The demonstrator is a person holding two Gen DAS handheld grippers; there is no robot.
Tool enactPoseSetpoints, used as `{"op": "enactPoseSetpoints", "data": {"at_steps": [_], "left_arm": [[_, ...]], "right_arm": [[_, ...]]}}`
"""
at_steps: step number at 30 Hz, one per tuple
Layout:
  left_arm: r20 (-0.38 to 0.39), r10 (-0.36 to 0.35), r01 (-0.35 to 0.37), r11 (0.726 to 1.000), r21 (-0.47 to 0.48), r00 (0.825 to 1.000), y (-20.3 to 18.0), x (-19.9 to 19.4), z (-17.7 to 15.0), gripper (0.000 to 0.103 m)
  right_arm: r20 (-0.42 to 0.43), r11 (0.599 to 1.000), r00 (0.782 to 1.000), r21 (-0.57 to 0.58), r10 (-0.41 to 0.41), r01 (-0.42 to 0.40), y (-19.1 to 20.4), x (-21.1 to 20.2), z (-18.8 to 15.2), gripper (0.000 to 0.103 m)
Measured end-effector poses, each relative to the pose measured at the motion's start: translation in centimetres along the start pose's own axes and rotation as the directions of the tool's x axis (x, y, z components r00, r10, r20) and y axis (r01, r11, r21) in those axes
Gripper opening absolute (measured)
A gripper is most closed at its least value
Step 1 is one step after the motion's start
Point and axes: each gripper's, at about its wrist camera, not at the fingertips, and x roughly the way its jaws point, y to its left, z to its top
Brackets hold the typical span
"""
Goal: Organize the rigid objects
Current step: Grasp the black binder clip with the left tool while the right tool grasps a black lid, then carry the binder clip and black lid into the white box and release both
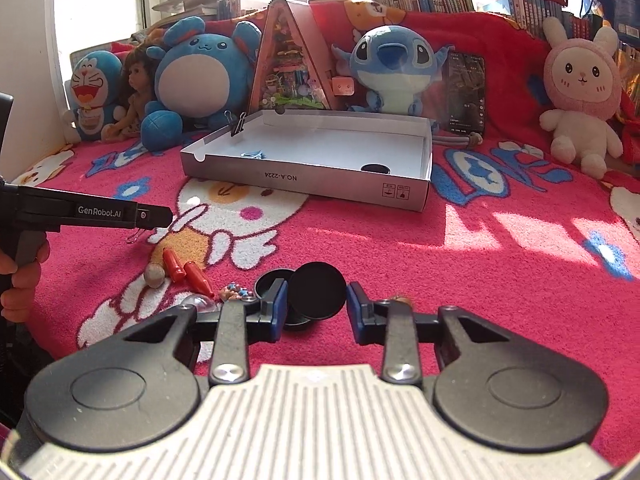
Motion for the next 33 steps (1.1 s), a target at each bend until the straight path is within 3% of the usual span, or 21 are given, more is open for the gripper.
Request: {"op": "enactPoseSetpoints", "data": {"at_steps": [13,19,21,25,33], "left_arm": [[-0.005,-0.067,0.067,0.998,-0.002,0.998,0.4,1.4,6.4,0.029],[-0.018,-0.06,0.06,0.998,0.032,0.998,-0.3,3.5,10.7,0.029],[-0.035,-0.058,0.059,0.997,0.044,0.998,-0.7,4.5,12.0,0.029],[-0.072,-0.051,0.053,0.998,0.032,0.996,-1.0,7.5,14.4,0.029],[-0.184,-0.025,0.023,1.0,-0.015,0.983,-1.2,14.2,15.7,0.029]], "right_arm": [[-0.043,0.997,0.999,0.074,-0.011,0.014,-2.7,2.6,6.4,0.038],[-0.135,0.997,0.991,0.075,-0.01,0.02,-3.9,6.0,11.2,0.038],[-0.176,0.996,0.984,0.081,-0.009,0.023,-4.2,7.4,12.7,0.038],[-0.308,0.995,0.951,0.093,-0.005,0.035,-4.8,11.5,15.1,0.038],[-0.417,0.993,0.906,0.056,-0.067,0.099,-4.5,16.7,16.0,0.038]]}}
